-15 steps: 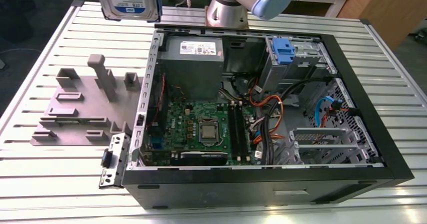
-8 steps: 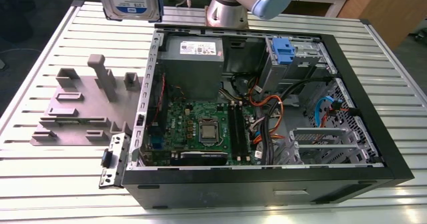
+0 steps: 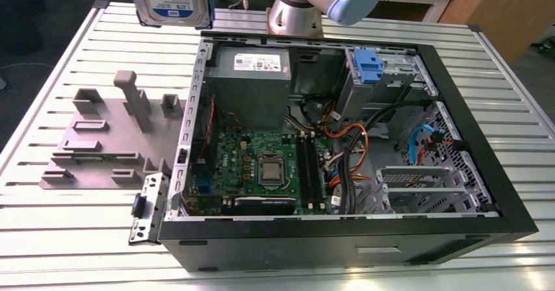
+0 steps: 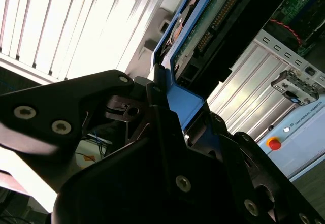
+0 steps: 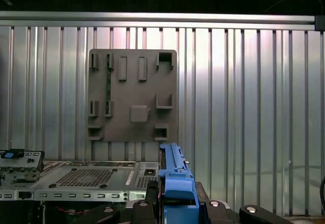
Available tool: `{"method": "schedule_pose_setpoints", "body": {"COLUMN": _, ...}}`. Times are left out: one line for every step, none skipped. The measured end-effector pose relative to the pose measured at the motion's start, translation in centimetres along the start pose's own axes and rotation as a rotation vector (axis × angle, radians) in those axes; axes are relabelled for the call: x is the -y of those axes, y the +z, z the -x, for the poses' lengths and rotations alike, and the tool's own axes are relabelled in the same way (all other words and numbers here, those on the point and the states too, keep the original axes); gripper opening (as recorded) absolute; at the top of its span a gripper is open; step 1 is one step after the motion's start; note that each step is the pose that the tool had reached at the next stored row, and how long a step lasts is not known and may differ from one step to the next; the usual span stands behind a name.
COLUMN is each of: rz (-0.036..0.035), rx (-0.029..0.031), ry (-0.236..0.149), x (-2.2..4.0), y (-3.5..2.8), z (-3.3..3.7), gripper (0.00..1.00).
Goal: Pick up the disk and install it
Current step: 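Pick up the disk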
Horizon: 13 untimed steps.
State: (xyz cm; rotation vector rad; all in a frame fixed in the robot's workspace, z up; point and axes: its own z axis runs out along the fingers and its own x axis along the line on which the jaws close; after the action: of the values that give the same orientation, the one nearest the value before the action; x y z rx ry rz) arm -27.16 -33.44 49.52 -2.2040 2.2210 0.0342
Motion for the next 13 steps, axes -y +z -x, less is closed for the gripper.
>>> {"method": "schedule_pose_setpoints", "body": {"rz": -0.0001, "rx": 0.0, "ry": 0.0, "x": 0.04, "y": 0.0, "z": 0.0, "gripper": 0.36}}
{"method": "schedule_pose_setpoints", "body": {"rz": 0.0, "rx": 0.0, "ry": 0.0, "x": 0.08, "y": 0.0, "z": 0.0, "gripper": 0.36}}
{"method": "schedule_pose_setpoints", "body": {"rz": -0.0001, "rx": 0.0, "ry": 0.0, "x": 0.12, "y": 0.0, "z": 0.0, "gripper": 0.36}}
{"method": "schedule_pose_setpoints", "body": {"rz": 0.0, "rx": 0.0, "ry": 0.0, "x": 0.16, "y": 0.0, "z": 0.0, "gripper": 0.36}}
{"method": "schedule_pose_setpoints", "body": {"rz": 0.0, "rx": 0.0, "ry": 0.0, "x": 0.2, "y": 0.0, "z": 0.0, "gripper": 0.36}}
{"method": "schedule_pose_setpoints", "body": {"rz": 0.0, "rx": 0.0, "ry": 0.0, "x": 0.24, "y": 0.0, "z": 0.0, "gripper": 0.36}}
{"method": "schedule_pose_setpoints", "body": {"rz": 0.0, "rx": 0.0, "ry": 0.0, "x": 0.28, "y": 0.0, "z": 0.0, "gripper": 0.36}}
{"method": "schedule_pose_setpoints", "body": {"rz": 0.0, "rx": 0.0, "ry": 0.0, "x": 0.32, "y": 0.0, "z": 0.0, "gripper": 0.36}}
{"method": "schedule_pose_setpoints", "body": {"rz": 0.0, "rx": 0.0, "ry": 0.0, "x": 0.36, "y": 0.0, "z": 0.0, "gripper": 0.36}}
{"method": "schedule_pose_setpoints", "body": {"rz": 0.0, "rx": 0.0, "ry": 0.0, "x": 0.4, "y": 0.0, "z": 0.0, "gripper": 0.36}}
{"method": "schedule_pose_setpoints", "body": {"rz": -0.0001, "rx": 0.0, "ry": 0.0, "x": 0.46, "y": 0.0, "z": 0.0, "gripper": 0.36}}
{"method": "schedule_pose_setpoints", "body": {"rz": 0.0, "rx": 0.0, "ry": 0.0, "x": 0.51, "y": 0.0, "z": 0.0, "gripper": 0.36}}
{"method": "schedule_pose_setpoints", "body": {"rz": 0.0, "rx": 0.0, "ry": 0.0, "x": 0.55, "y": 0.0, "z": 0.0, "gripper": 0.36}}
